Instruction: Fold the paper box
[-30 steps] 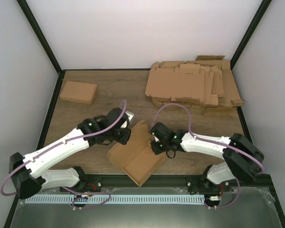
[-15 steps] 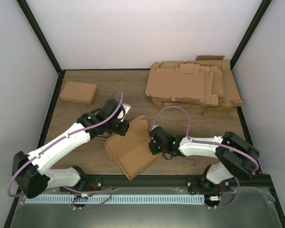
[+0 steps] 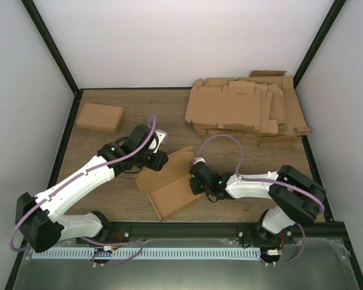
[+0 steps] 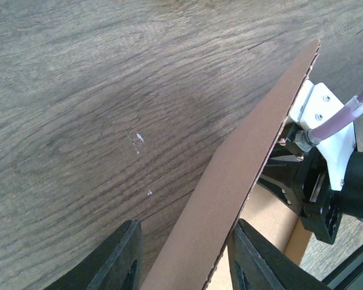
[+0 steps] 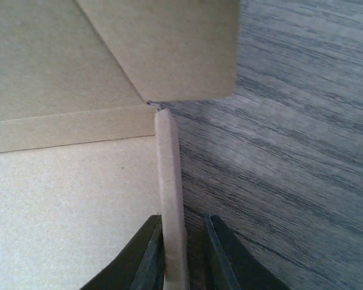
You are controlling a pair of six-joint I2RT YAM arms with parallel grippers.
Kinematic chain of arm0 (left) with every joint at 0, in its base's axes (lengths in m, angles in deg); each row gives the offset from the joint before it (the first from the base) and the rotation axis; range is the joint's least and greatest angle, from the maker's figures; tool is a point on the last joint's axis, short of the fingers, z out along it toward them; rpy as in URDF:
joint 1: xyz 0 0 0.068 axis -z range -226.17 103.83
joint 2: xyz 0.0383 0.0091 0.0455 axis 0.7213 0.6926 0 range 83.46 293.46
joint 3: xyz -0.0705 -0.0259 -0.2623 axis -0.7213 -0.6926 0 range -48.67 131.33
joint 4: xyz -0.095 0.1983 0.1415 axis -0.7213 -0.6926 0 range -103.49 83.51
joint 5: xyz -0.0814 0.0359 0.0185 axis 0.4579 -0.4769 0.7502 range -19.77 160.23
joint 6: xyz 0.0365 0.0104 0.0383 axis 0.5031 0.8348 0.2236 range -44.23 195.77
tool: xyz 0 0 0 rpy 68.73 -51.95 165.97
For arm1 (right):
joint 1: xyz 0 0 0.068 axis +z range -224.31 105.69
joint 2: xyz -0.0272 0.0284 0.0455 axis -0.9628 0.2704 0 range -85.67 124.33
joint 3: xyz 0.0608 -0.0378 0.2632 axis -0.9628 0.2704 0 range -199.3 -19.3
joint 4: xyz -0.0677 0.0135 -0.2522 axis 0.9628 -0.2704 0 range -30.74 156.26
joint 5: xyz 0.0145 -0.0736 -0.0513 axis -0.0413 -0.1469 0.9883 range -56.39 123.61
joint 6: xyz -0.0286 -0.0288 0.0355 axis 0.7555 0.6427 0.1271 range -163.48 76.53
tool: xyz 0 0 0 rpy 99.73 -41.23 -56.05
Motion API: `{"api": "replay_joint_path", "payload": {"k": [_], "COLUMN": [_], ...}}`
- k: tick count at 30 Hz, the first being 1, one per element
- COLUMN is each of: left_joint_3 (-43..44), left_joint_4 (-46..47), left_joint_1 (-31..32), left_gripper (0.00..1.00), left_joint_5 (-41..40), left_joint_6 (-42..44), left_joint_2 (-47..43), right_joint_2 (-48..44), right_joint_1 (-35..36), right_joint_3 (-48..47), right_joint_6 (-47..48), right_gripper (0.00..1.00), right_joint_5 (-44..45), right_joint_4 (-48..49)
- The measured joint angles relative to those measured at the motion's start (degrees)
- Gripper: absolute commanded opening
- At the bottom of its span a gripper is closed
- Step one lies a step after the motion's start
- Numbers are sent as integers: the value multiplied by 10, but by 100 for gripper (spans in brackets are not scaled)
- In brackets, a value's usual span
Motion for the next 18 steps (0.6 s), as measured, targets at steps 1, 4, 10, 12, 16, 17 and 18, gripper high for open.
{"api": "replay_joint_path", "payload": {"k": [1, 4, 10, 12, 16, 17, 18], "left_joint_3": [0, 0, -2, -3, -4, -4, -4], "left_joint_4": [0, 0, 0, 0, 0, 0, 0], "left_joint_1": [0, 0, 0, 0, 0, 0, 0], "left_gripper": [42, 42, 42, 42, 42, 42, 42], "left_joint_5": [0, 0, 7, 8, 10, 10, 10], "left_joint_6": [0, 5, 18, 24, 30, 31, 32], "left_joint_2": [0, 0, 0, 0, 0, 0, 0], "right_joint_2": [0, 0, -12, -19, -36, -38, -38], "right_joint_1": [0, 4, 8, 8, 8, 8, 8], "right_joint_3": [0, 0, -2, -2, -1, -1, -1], "right_joint_6": [1, -1, -4, -3, -4, -5, -5], "right_gripper": [25, 31, 51, 53, 49, 48, 45], "right_joint_5": [4, 15, 17, 16, 19, 20, 20], "right_joint_4": [-1, -3, -28, -44, -77, -85, -92]}}
